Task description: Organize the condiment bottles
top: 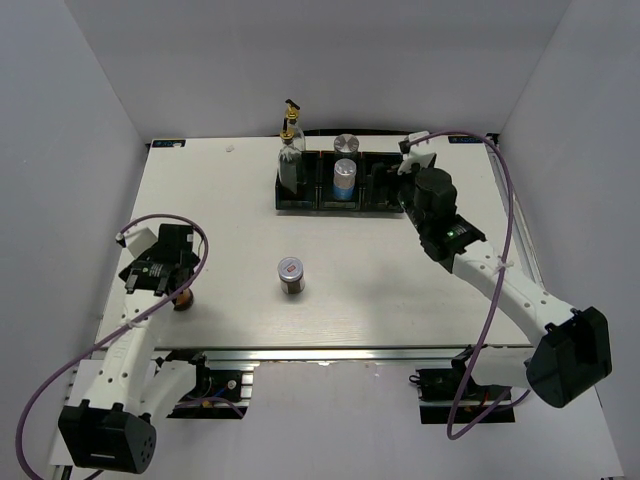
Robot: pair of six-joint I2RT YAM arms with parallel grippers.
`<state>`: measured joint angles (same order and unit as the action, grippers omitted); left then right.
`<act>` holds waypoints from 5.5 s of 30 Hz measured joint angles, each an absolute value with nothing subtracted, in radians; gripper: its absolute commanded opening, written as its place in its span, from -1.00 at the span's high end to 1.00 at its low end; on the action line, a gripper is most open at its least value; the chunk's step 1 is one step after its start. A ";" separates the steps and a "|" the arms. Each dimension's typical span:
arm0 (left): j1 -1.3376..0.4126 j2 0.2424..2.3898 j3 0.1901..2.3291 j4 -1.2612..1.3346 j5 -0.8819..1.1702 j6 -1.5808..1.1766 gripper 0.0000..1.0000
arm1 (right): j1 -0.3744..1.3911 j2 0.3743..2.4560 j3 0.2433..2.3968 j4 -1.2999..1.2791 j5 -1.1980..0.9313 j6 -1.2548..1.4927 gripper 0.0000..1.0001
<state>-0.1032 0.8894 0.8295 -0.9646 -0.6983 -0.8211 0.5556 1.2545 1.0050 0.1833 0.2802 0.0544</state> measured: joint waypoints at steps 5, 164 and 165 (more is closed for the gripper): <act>-0.087 0.910 0.774 -0.928 -0.710 -0.829 -0.96 | 0.550 1.240 0.985 0.181 0.301 0.054 -0.79; -0.447 1.285 1.119 -0.317 -0.682 -0.574 -0.96 | 0.199 2.215 1.372 0.990 -0.204 0.107 0.67; -0.447 1.288 1.119 -0.313 -0.682 -0.572 -0.96 | 0.199 2.222 1.376 1.001 -0.202 0.106 0.66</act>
<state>-0.4465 1.2877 1.1191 -0.3134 -0.6815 -0.5724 0.1986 2.2223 1.3762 1.0012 -0.2016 0.1059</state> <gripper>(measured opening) 0.983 0.669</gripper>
